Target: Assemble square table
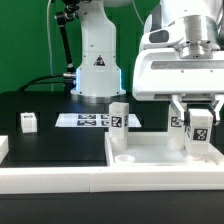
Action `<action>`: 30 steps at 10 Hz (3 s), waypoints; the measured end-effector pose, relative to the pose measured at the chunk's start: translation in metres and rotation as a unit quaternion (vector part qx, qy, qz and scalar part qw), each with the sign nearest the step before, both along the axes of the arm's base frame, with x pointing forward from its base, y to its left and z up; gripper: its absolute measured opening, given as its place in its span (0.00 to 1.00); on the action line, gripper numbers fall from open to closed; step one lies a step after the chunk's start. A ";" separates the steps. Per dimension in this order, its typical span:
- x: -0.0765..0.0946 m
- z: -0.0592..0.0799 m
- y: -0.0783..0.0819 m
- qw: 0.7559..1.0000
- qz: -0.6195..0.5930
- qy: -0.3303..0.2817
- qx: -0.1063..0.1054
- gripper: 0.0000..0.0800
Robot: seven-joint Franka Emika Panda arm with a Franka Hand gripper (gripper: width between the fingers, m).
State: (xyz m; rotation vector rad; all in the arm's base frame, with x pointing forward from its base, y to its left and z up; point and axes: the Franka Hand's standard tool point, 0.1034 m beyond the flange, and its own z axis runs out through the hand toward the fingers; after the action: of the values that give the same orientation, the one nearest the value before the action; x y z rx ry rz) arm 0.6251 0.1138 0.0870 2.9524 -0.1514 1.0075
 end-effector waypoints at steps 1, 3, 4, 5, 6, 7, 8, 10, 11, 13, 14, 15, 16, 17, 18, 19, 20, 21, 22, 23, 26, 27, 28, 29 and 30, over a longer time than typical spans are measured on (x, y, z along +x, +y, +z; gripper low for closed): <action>-0.001 -0.001 0.001 1.000 0.001 0.000 0.000 0.36; -0.002 -0.002 0.002 1.000 0.000 -0.003 0.000 0.36; -0.003 -0.003 0.002 1.000 -0.001 -0.006 -0.001 0.36; -0.004 -0.004 0.003 1.000 -0.001 -0.013 -0.003 0.36; -0.004 -0.004 0.004 1.000 -0.002 -0.017 -0.007 0.36; -0.005 -0.004 0.004 1.000 -0.001 -0.019 -0.010 0.36; -0.004 -0.003 0.004 1.000 0.002 -0.016 -0.012 0.36; -0.003 -0.004 0.004 1.000 0.005 -0.005 -0.014 0.36; -0.004 -0.006 0.004 1.000 0.005 0.002 -0.014 0.36; -0.004 -0.007 0.004 1.000 0.005 0.003 -0.014 0.67; -0.004 -0.007 0.004 1.000 0.005 0.003 -0.014 0.77; -0.004 -0.007 0.004 1.000 0.005 0.004 -0.014 0.80; -0.004 -0.007 0.004 1.000 0.005 0.004 -0.014 0.80; -0.005 -0.007 0.004 1.000 0.005 0.004 -0.014 0.81; -0.004 -0.007 0.002 1.000 0.006 0.006 -0.016 0.81; -0.002 -0.003 -0.003 1.000 0.006 0.007 -0.017 0.81; 0.000 0.000 -0.004 1.000 0.004 0.006 -0.015 0.81; 0.001 0.004 -0.006 1.000 0.005 0.004 -0.015 0.81; 0.002 0.005 -0.009 1.000 0.004 0.011 -0.015 0.81; 0.003 0.007 -0.011 1.000 0.001 0.019 -0.011 0.81; 0.000 0.001 -0.010 0.998 -0.002 0.065 -0.003 0.81; -0.002 0.000 -0.009 0.994 -0.005 0.110 0.007 0.81; -0.001 0.000 -0.009 0.990 -0.008 0.143 0.013 0.81; -0.003 -0.002 -0.011 0.983 -0.011 0.180 0.018 0.81; -0.005 -0.003 -0.013 0.975 -0.015 0.221 0.025 0.81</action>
Offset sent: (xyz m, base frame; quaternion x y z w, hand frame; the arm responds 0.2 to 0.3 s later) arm -0.0126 0.0042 -0.0094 -0.0038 0.0249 0.0082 0.9996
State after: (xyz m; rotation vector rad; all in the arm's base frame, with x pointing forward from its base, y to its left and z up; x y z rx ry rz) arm 0.6197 0.1009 0.0841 3.1164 -0.2120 0.3260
